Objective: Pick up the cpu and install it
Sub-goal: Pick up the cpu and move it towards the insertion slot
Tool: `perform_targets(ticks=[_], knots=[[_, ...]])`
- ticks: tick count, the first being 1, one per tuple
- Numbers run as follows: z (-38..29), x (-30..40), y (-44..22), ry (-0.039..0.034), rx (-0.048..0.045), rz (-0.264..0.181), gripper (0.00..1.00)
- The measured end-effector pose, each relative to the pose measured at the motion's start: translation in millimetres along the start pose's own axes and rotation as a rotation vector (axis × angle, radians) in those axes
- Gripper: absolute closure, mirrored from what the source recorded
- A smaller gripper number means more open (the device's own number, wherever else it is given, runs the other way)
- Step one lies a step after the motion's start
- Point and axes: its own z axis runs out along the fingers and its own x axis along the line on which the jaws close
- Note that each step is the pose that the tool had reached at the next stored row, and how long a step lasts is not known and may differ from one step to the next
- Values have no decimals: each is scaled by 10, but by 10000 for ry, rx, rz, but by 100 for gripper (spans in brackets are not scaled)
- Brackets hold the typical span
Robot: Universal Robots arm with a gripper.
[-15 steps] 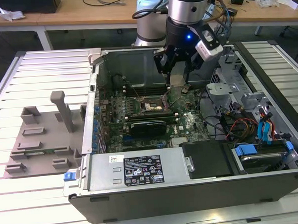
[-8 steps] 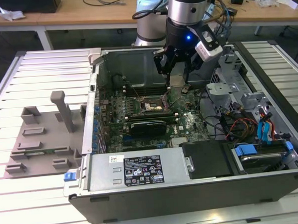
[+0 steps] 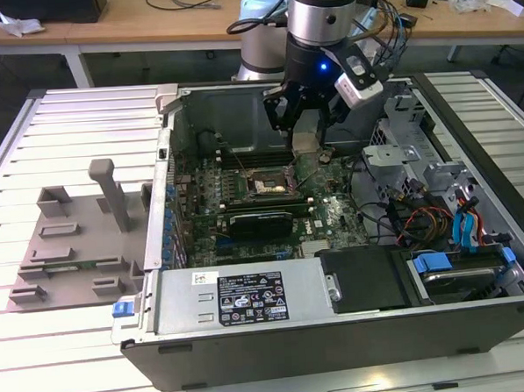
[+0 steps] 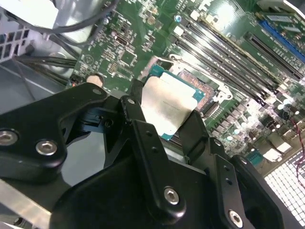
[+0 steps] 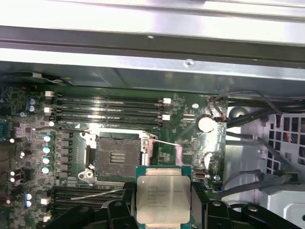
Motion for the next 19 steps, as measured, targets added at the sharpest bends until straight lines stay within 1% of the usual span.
perform_targets(ticks=[3, 12, 14, 19], knots=[[9, 82, 5, 1, 3, 0, 45], [17, 272, 16, 1, 1, 0, 45], [18, 285, 17, 0, 1, 0, 45], [19, 290, 17, 1, 1, -1, 45]])
